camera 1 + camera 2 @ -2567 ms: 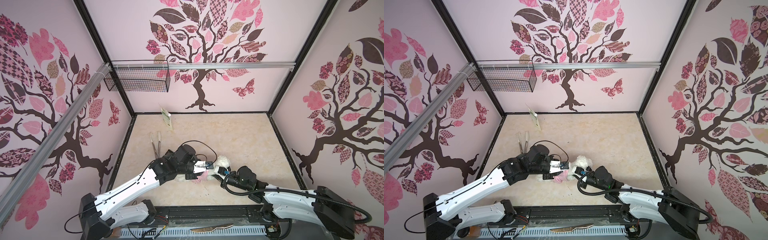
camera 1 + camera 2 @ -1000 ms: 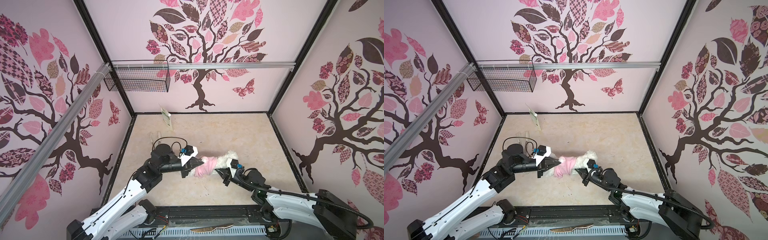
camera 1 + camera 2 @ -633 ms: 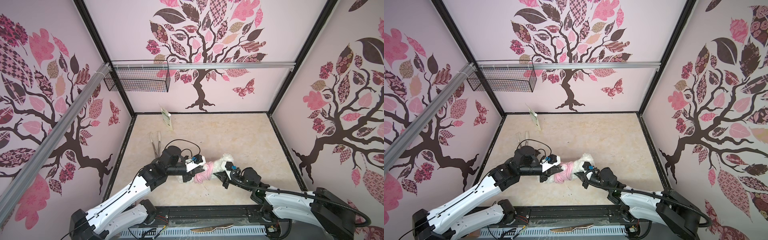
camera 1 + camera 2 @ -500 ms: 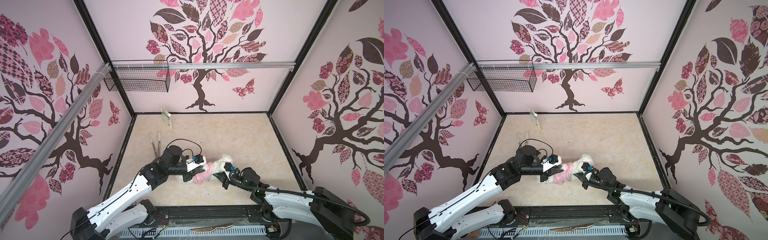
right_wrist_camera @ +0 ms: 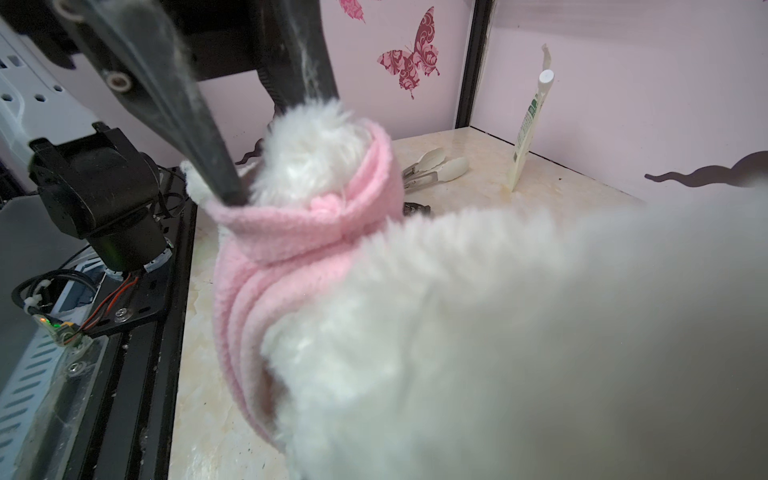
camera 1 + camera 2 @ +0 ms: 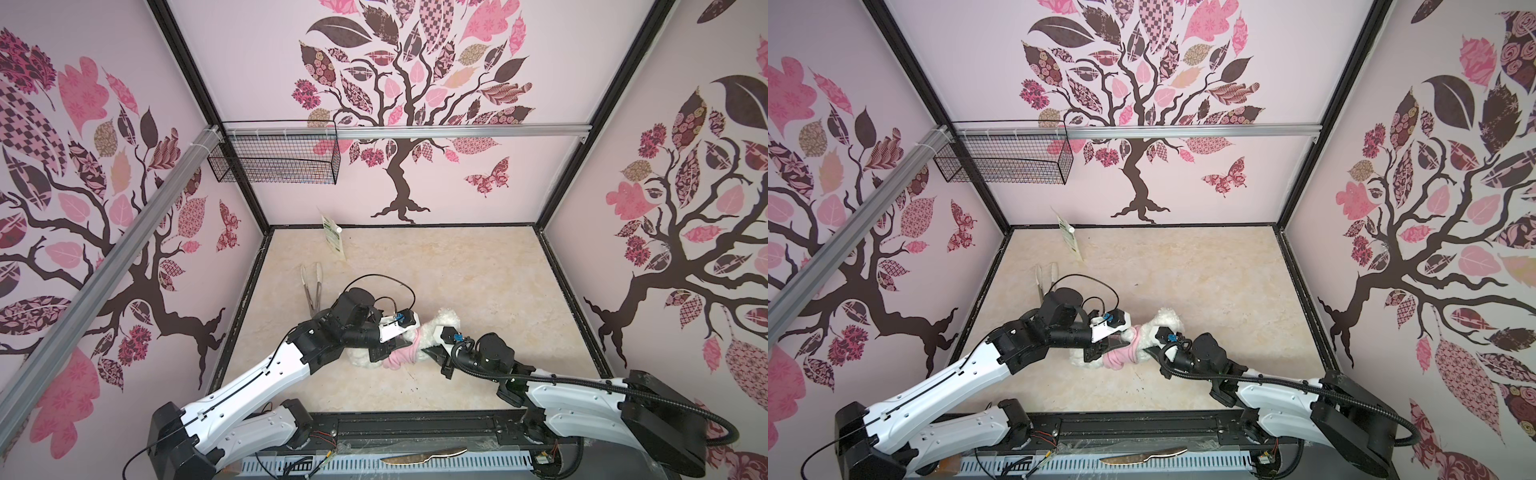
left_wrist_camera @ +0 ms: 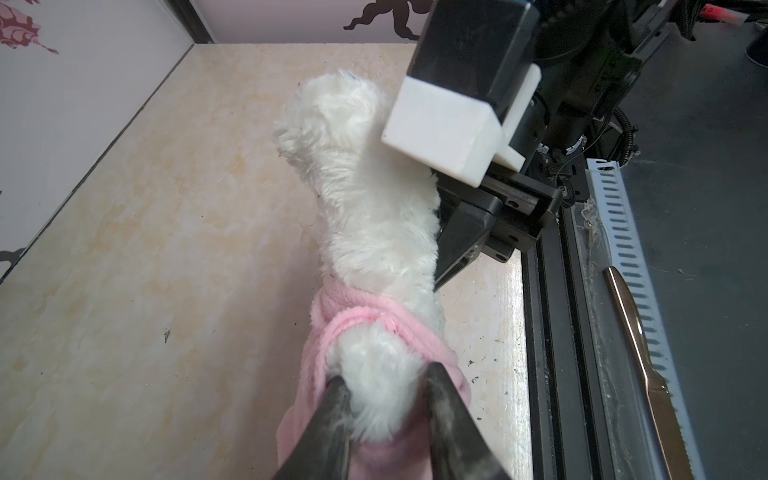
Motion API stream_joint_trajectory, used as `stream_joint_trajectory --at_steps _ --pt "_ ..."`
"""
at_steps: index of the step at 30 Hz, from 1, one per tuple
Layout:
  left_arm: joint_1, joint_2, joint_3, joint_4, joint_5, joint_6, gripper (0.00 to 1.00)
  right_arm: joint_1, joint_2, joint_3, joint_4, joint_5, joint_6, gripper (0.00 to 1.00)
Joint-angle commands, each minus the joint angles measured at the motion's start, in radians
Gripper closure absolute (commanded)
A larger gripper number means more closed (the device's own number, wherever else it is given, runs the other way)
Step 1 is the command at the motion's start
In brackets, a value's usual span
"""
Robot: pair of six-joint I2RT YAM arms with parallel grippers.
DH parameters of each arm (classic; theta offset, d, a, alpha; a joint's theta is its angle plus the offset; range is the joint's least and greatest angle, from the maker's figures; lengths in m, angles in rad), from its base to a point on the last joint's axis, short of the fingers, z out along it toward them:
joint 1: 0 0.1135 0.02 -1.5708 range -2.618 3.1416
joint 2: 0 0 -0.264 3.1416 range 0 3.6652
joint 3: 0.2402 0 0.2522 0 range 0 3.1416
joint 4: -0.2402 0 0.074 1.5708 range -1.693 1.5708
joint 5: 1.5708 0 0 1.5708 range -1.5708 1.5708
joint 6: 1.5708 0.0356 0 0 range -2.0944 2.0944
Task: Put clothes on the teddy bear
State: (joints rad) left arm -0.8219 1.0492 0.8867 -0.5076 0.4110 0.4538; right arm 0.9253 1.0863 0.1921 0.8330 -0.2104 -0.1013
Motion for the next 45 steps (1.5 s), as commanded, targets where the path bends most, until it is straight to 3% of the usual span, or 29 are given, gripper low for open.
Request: stream_joint_trajectory --at_steps 1,8,17,27,30,33,40,45 --pt "-0.015 0.027 0.053 -0.017 -0.035 0.006 0.66 0.026 0.001 0.072 0.037 -0.015 -0.041 0.94" --pt "-0.022 0.078 0.083 0.006 -0.099 -0.073 0.69 0.039 0.019 0.080 0.017 0.001 -0.074 0.95" --pt "-0.022 0.105 0.127 -0.026 -0.098 -0.146 0.69 0.072 0.024 0.092 -0.037 0.068 -0.154 0.95" --pt "-0.020 0.120 0.160 -0.104 -0.082 -0.127 0.92 0.073 0.008 0.071 -0.018 0.134 -0.135 0.95" --pt "-0.015 0.082 0.145 -0.078 -0.067 -0.142 1.00 0.073 0.004 0.053 0.000 0.169 -0.092 0.95" --pt "0.015 0.028 0.106 0.006 -0.023 -0.202 1.00 0.071 0.013 0.038 0.016 0.201 -0.030 0.92" --pt "0.177 -0.113 -0.096 0.358 0.169 -0.451 1.00 -0.018 0.092 0.008 0.015 0.191 0.241 0.82" --pt "0.231 -0.130 -0.211 0.583 0.203 -0.632 1.00 -0.085 0.153 -0.024 0.009 0.169 0.376 0.82"
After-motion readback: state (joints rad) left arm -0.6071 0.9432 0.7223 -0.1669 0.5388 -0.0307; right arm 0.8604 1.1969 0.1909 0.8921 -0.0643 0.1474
